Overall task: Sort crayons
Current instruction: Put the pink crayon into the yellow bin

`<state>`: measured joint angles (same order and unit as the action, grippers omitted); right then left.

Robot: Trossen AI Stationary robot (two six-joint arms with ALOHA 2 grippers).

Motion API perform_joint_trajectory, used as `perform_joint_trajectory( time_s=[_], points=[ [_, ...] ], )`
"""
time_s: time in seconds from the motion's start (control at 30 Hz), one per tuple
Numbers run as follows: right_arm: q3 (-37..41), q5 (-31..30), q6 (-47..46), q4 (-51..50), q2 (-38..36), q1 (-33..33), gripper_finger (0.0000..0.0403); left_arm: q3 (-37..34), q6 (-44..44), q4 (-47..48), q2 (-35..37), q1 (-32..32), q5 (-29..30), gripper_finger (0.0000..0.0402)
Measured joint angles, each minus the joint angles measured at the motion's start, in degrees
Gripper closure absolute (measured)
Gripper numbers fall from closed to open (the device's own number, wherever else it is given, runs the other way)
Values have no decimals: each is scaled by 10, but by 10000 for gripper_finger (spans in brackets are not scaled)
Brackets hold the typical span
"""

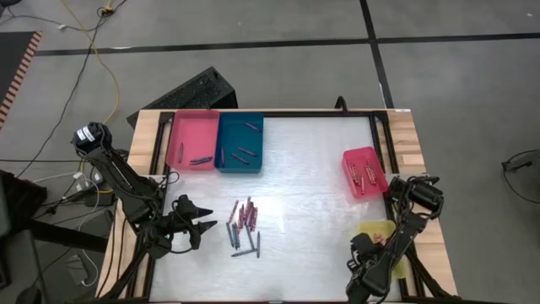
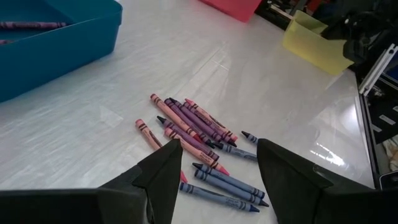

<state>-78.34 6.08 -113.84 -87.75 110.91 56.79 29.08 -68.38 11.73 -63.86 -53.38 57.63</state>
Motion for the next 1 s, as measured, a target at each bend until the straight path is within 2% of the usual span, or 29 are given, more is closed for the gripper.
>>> perform_joint_trajectory(
  time_s=[0.13, 0.3, 0.47, 0.63, 0.8, 1.0],
  points=[
    [-32, -9, 43, -16, -10, -13, 351, 0, 0, 0, 0, 0, 0, 203],
    [-58, -48, 48, -21, -35, -36, 351, 0, -3, -1, 0, 0, -1, 203],
    [-90, -130, 48, 4, -38, -67, 351, 0, -4, -1, 0, 0, -2, 203],
    [-99, -251, 80, 119, -38, -104, 351, 0, -4, -1, 0, 0, -3, 203],
    [-92, -328, 238, 298, -38, -146, 351, 0, -5, -1, 0, 0, -3, 203],
    [-82, -337, 548, 521, -37, -191, 351, 0, -9, -1, 0, 0, -3, 203]
  ],
)
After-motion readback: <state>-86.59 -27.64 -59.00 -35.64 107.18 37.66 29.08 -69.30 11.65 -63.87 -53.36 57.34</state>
